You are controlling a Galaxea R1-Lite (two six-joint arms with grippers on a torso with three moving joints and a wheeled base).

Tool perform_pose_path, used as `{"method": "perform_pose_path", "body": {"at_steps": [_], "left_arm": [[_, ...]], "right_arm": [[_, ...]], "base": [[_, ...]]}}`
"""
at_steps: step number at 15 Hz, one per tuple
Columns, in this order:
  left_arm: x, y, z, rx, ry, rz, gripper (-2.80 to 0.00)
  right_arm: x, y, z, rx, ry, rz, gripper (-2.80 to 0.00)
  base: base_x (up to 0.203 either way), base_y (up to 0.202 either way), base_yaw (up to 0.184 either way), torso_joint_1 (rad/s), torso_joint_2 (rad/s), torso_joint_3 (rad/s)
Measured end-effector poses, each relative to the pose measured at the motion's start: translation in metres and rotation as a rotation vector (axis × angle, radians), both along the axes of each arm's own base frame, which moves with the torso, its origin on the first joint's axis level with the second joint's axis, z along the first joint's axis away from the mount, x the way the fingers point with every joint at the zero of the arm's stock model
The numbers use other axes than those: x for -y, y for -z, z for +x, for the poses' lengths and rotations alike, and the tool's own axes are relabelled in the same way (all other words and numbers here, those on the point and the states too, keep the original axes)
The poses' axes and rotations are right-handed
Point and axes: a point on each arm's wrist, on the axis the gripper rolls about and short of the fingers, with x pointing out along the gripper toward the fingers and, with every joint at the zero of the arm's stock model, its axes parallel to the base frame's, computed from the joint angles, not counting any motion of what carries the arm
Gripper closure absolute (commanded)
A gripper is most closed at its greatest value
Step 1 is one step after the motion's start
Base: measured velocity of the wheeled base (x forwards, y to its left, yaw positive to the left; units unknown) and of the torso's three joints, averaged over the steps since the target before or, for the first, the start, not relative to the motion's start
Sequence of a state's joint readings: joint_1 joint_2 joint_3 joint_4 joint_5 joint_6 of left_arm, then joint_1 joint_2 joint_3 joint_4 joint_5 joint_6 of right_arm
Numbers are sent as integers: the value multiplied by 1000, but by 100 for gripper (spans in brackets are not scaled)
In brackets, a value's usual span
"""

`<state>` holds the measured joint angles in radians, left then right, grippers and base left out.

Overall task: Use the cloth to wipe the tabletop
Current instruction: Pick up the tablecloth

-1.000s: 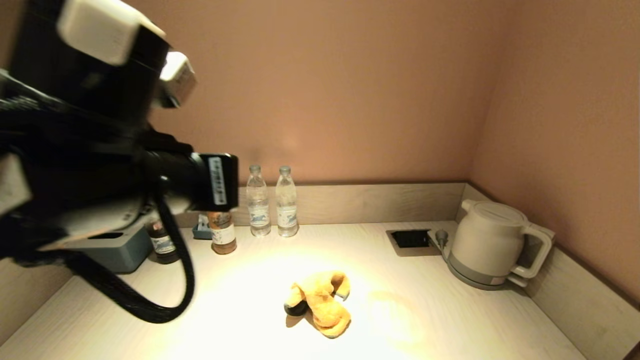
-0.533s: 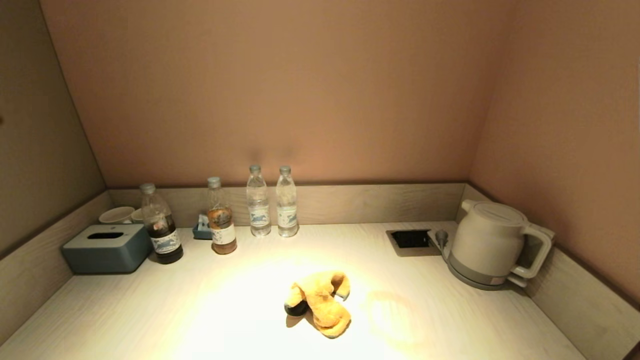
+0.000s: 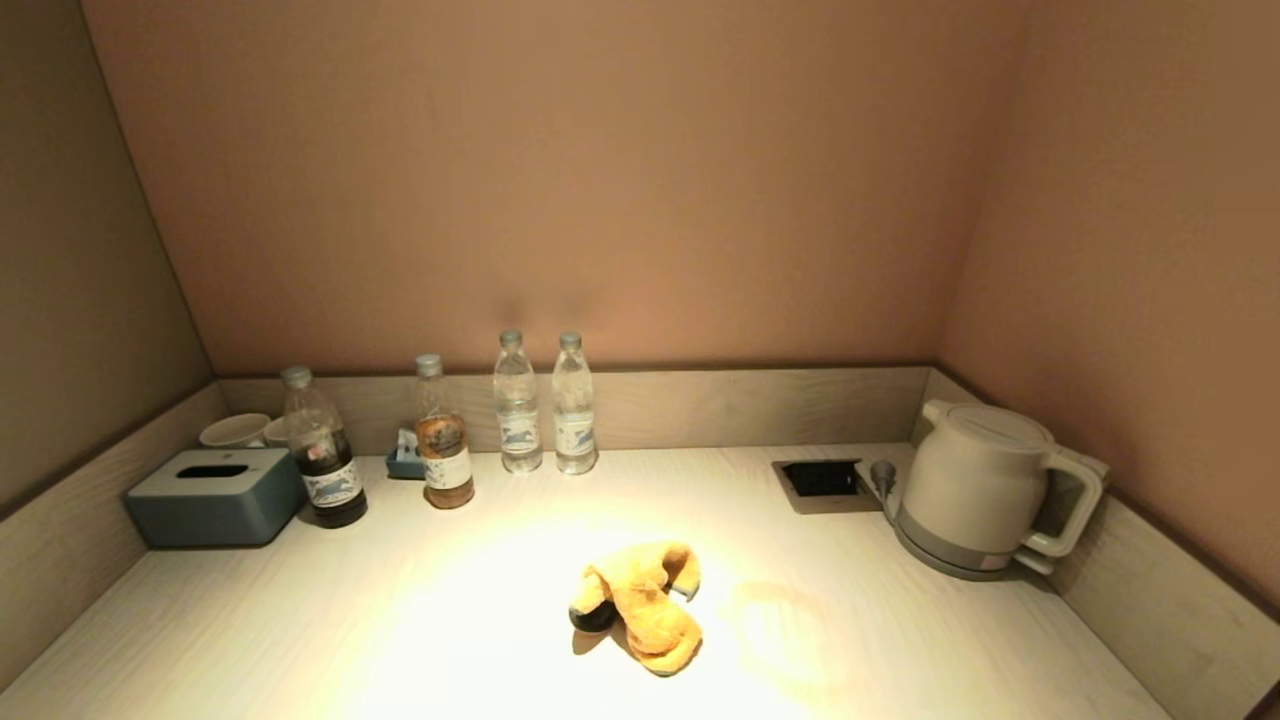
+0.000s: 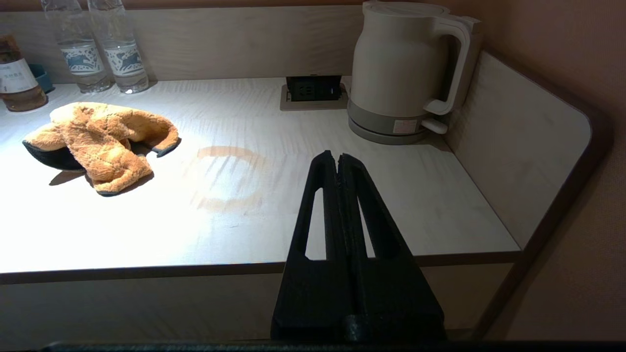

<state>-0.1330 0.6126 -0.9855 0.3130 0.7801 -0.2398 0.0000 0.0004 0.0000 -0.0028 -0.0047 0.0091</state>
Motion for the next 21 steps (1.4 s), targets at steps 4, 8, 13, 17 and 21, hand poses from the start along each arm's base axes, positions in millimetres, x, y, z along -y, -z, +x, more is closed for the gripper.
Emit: {"method": "perform_pose_path", "body": {"at_steps": [4,8,13,17,21], "left_arm": [[0,23,-55,163,-54,71,0],[5,60,-82,226,-28,126,0],[10,88,-98,351,178,241,0],[13,90,-102,482,265,315,0],[14,95,-97,483,329,348,0]], "right_arm": [[0,0,0,0,0,0,0],[0,0,0,0,0,0,0],[0,0,0,0,0,0,0],[0,0,0,0,0,0,0],[0,0,0,0,0,0,0]], "base": [[0,0,0,0,0,0],[0,0,0,0,0,0],[0,0,0,0,0,0],[0,0,0,0,0,0],[0,0,0,0,0,0]]}}
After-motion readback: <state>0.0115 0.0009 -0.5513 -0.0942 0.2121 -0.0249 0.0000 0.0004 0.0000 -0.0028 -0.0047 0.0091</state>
